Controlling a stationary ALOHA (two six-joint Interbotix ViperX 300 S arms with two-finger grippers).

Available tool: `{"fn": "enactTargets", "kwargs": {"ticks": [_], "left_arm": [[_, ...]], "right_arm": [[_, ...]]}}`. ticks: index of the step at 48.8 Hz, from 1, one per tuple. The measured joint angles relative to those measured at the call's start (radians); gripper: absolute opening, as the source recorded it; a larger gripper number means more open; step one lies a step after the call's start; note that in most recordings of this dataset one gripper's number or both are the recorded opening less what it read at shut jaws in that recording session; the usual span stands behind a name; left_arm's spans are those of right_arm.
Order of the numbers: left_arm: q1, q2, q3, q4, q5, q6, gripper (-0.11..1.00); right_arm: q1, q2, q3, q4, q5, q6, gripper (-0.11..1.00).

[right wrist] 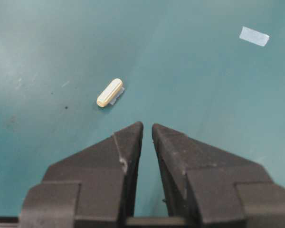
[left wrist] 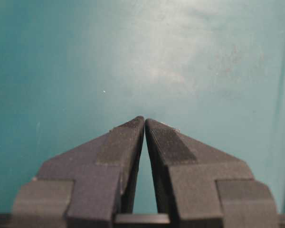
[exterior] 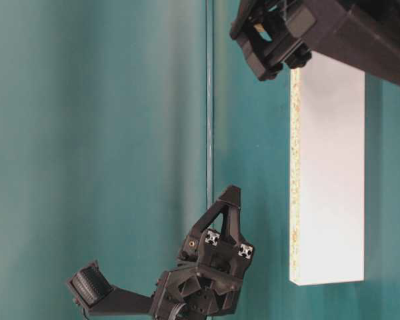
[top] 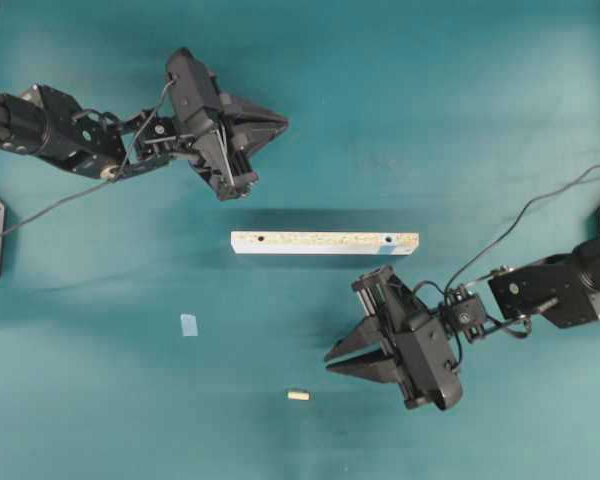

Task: Insert the rod into the hole on the wooden board.

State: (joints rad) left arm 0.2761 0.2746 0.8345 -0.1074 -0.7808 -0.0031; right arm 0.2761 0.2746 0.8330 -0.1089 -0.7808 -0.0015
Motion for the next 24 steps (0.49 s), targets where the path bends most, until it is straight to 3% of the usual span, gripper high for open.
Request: {"fn": "enactTargets", "kwargs": {"ticks": [2,5,8,16,19,24], "left_arm": [[0.000,-0.006,-0.002,0.006,0.014,0.000,0.22],[-0.008,-0.023,-0.009,0.028,0.057,0.000,0.10],[-0.021,-0.049,-0.018,0.035,0.114,0.000,0.09],[-0.029,-0.144,-0.028,0.043,0.273,0.002,0.10],[-0.038,-0.186,-0.026,0.043,0.330,0.003,0.21],[-0.060,-0.247,-0.025,0.043,0.411,0.005,0.50]], "right_arm": [[0.002,0.000,-0.002,0.000,0.002,0.006,0.22],[0.003,-0.008,-0.008,0.000,0.025,0.011,0.09],[0.003,-0.032,-0.020,0.000,0.071,0.011,0.01],[0.005,-0.132,-0.061,0.000,0.291,0.015,0.00],[0.005,-0.173,-0.084,0.000,0.402,0.018,0.00],[0.006,-0.221,-0.123,0.002,0.583,0.051,0.04]]}}
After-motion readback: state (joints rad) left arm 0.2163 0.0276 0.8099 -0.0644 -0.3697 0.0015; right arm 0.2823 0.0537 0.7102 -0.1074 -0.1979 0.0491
